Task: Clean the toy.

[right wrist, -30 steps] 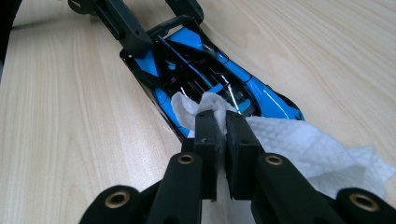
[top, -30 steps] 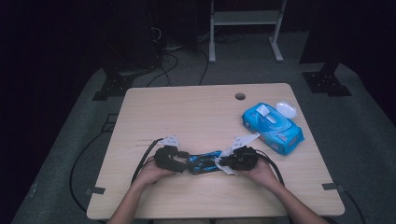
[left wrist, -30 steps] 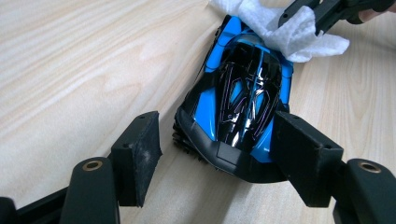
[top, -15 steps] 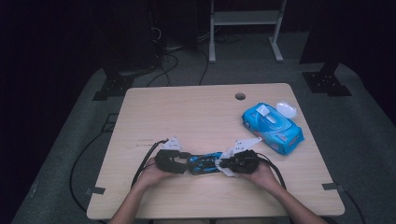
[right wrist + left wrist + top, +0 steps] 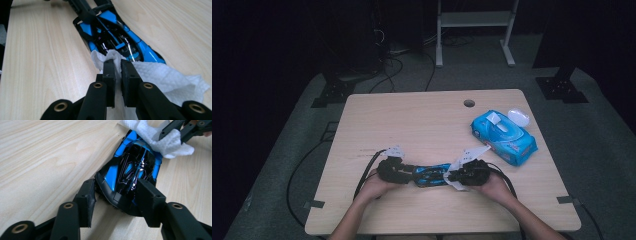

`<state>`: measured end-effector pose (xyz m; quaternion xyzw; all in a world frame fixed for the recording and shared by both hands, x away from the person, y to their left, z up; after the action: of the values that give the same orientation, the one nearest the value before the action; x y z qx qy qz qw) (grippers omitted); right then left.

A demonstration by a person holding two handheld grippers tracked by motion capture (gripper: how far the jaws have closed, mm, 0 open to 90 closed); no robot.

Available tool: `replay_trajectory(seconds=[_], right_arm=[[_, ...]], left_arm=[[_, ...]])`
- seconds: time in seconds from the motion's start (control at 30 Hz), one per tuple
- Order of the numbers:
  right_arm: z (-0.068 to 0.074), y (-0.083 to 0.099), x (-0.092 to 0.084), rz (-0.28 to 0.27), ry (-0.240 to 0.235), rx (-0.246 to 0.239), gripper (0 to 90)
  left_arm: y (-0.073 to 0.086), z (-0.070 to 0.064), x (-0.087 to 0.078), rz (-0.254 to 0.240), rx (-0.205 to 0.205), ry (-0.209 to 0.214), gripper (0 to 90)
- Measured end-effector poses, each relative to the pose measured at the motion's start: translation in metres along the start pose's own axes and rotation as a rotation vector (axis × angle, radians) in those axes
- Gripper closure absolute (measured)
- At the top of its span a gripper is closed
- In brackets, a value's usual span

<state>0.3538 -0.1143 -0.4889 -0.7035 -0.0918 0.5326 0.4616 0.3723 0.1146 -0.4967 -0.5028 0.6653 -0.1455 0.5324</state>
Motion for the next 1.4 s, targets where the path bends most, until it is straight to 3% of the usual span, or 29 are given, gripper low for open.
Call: replay_trajectory(seconds=[0.23,0.4,0.53,0.8,1.03,1.4], right_arm=[[0.0,0.004,-0.002,-0.006,-0.019,0.028,82.1],[0.002,0.005,-0.002,-0.017,-0.01,-0.001,82.4],[0.003,0.007,-0.003,-0.032,-0.014,0.008,83.1],[0.01,0.012,-0.008,-0.035,-0.033,0.027,85.9],[0.017,0.014,-0.011,-0.041,-0.04,0.013,86.6],[0.026,0.018,-0.014,-0.046,-0.022,-0.001,86.8]], left_arm=[[0.0,-0.004,-0.001,-0.006,0.067,-0.042,55.6],[0.0,-0.006,-0.001,-0.013,0.107,-0.052,55.7],[0.001,-0.01,-0.002,-0.017,0.159,-0.076,55.7],[0.004,-0.027,-0.003,0.013,0.378,-0.173,55.5],[0.007,-0.039,-0.004,0.045,0.523,-0.245,55.2],[0.012,-0.047,-0.01,0.069,0.614,-0.212,55.7]])
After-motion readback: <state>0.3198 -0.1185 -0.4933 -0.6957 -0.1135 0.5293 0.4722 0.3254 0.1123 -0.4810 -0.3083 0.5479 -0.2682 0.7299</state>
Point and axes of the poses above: each handheld gripper's, and its own axes: x roughly forward along the jaws, y roughly out of its underside, z roughly to its left, the point moved 5 cm from there along x, roughly forward along the jaws, and after that the axes turned 12 degrees about y, right-handed, at the moved point
